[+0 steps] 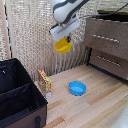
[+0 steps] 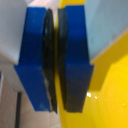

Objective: Kindly move your gripper toward the top drawer's handle. With caution, hold the handle robustly using your gripper and pull open the top drawer. Let the handle go. Relocate your gripper to the bowl placed in the background. Gently hold the bowl using your gripper. Bring the gripper and the bowl to the ajar drawer. Softly release the bowl into it.

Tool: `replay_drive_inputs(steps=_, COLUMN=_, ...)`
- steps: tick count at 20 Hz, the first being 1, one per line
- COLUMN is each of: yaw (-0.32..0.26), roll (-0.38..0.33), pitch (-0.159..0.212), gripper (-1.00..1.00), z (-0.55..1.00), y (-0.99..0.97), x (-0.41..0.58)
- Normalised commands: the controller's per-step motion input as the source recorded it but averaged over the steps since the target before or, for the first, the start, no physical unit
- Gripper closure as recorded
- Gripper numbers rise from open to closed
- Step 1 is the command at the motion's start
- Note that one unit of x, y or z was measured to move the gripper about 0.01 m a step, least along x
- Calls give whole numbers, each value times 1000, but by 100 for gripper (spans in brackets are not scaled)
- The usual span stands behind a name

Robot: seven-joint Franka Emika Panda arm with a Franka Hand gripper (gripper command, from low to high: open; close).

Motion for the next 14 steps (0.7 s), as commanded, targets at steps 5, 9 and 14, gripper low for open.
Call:
replay_drive_inputs(steps=5, yaw=-195, roll=0, pitch=24, gripper=100, z=989, y=-402, x=229)
replay_drive_inputs(steps=9, yaw=-155, roll=0, pitch=23, gripper=100, z=1000, y=-454, x=297)
replay_drive_inputs(steps=14, yaw=-152, roll=0, pitch=18, gripper=100, z=1000, y=-439, x=297)
